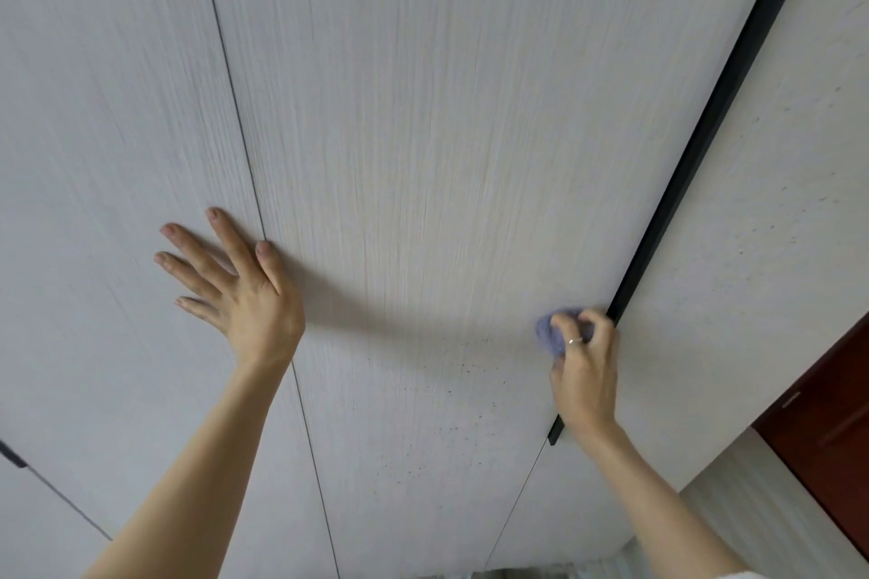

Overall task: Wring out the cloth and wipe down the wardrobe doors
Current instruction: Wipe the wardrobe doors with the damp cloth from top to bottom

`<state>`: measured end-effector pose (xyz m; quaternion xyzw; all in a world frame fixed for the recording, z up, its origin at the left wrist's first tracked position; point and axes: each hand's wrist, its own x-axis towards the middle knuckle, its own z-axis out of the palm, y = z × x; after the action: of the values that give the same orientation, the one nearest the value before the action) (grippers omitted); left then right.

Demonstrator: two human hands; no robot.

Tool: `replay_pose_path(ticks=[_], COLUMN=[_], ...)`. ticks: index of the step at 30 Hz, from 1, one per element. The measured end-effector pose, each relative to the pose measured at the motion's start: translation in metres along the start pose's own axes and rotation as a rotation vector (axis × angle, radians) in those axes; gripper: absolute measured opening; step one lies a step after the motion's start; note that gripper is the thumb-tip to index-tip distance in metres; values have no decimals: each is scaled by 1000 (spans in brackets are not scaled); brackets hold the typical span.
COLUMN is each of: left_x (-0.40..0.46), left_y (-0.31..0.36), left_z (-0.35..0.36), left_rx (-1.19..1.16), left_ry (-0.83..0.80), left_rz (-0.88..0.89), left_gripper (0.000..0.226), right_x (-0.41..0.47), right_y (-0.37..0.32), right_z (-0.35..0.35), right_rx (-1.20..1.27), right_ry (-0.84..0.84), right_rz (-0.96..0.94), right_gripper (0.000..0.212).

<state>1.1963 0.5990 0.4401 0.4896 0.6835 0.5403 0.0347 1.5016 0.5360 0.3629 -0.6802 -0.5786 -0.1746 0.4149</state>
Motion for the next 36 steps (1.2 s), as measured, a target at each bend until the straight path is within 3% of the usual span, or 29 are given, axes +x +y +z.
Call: replay_pose_path(ticks=[2, 4, 10, 13, 16, 20, 23, 25, 29, 31, 33, 36], left_x=[-4, -6, -21, -25, -27, -30, -32, -34, -46, -48, -49, -49], left_y=[-9, -18, -37, -41, -46, -55, -60, -66, -85, -90, -91, -92], left_z=[1, 2, 10, 13, 16, 16, 18, 20, 27, 31, 32, 32], left_rx=[13, 30, 3, -3, -4, 9, 19, 23, 39, 41, 37, 49], left_ry=[-22, -42, -90, -91, -83, -78, -74, -89, -115, -114, -113, -113], left_rz=[5, 9, -28, -36, -9, 31, 73, 79, 86, 82, 80, 88], left_gripper=[55, 55, 56, 55, 56, 55, 55, 54, 55, 55, 55, 54], right_x=[-18, -11, 56, 54, 3, -56, -51, -38, 4, 8, -17, -66], right_y=[10, 8, -15, -14, 2, 22, 20, 13, -16, -26, -24, 1], right_z=[6, 1, -36, -28, 2, 36, 35, 25, 9, 17, 35, 64], right_rx=[-7, 12, 119, 111, 67, -26, -39, 10, 191, 215, 151, 28], right_ry=[-126, -139, 214, 279, 163, -241, -305, -202, 196, 267, 135, -232], right_rz=[34, 60, -36, -43, 14, 123, 104, 83, 45, 5, -43, -199], right_gripper=[47, 44, 44, 48, 53, 39, 35, 36, 34, 33, 33, 28])
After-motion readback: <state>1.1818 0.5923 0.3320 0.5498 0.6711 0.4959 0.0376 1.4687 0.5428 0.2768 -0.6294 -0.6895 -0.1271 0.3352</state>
